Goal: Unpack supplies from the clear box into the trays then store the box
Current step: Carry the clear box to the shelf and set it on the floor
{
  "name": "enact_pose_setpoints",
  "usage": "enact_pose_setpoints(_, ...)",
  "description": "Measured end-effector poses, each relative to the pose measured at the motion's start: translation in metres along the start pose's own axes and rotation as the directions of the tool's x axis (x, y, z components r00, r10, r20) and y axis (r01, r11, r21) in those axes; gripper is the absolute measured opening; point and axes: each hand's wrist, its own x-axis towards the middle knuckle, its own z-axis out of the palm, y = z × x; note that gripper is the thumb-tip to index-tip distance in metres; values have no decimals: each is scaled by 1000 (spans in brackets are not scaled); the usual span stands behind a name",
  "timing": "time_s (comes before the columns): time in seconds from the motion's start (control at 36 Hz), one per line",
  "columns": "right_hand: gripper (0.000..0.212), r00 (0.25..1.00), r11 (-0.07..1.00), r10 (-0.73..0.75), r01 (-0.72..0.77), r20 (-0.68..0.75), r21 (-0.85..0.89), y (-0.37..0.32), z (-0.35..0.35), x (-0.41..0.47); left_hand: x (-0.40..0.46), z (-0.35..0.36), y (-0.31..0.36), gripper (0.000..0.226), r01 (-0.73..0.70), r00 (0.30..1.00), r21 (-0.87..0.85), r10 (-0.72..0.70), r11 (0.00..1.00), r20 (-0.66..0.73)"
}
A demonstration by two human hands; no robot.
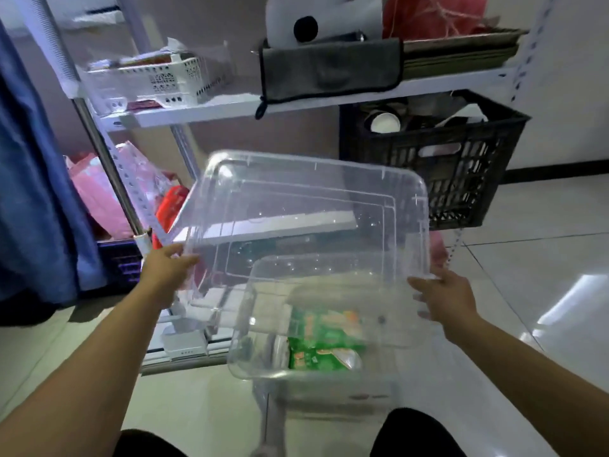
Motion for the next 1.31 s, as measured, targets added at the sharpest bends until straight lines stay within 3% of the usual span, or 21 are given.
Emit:
enact_pose_setpoints(0.06,46,995,993,95,-95,4,-68,12,-10,-1,0,11,-18,18,19,991,226,-48,974,122)
enact_pose_setpoints(0.11,31,988,977,155,-155,-13,-149,23,-18,0,-3,25,-32,22,-13,974,445,-90,895,208)
enact_pose_setpoints(0.17,38,983,950,181,-184,-33,-253,32,-23,6,-7,39,-45,26,-59,953,552,-119,832,280)
enact_pose_setpoints(0.22,54,978,922,201,-207,-52,-328,37,-27,14,-10,51,-56,28,-106,925,621,-152,777,348)
enact_pose_setpoints(0.36,63,974,868,218,-222,-62,-444,50,-27,39,-14,70,-73,29,-174,870,715,-234,677,434)
enact_pose_setpoints(0.53,52,972,786,206,-231,-108,-573,67,-13,53,-7,84,-86,41,-246,845,767,-256,593,469)
enact_pose_setpoints(0.69,49,984,810,118,-172,-131,-561,76,-6,57,7,100,-101,41,-270,875,734,-159,624,457)
enact_pose_setpoints(0.81,42,984,842,76,-149,-159,-518,81,-5,58,11,106,-106,38,-232,894,674,-119,701,432)
enact_pose_setpoints(0.97,33,975,871,44,-144,-217,-470,96,-8,51,3,106,-111,38,-81,901,572,-185,816,392)
enact_pose_setpoints(1.11,32,980,875,78,-155,-181,-459,96,-15,54,1,100,-109,34,79,849,501,-322,862,419)
enact_pose_setpoints(1.19,10,981,873,129,-181,-144,-453,96,-20,53,3,97,-115,24,97,793,537,-391,838,467)
enact_pose_setpoints(1.31,14,978,896,157,-199,-136,-397,98,-24,51,7,96,-121,20,112,775,510,-396,853,492)
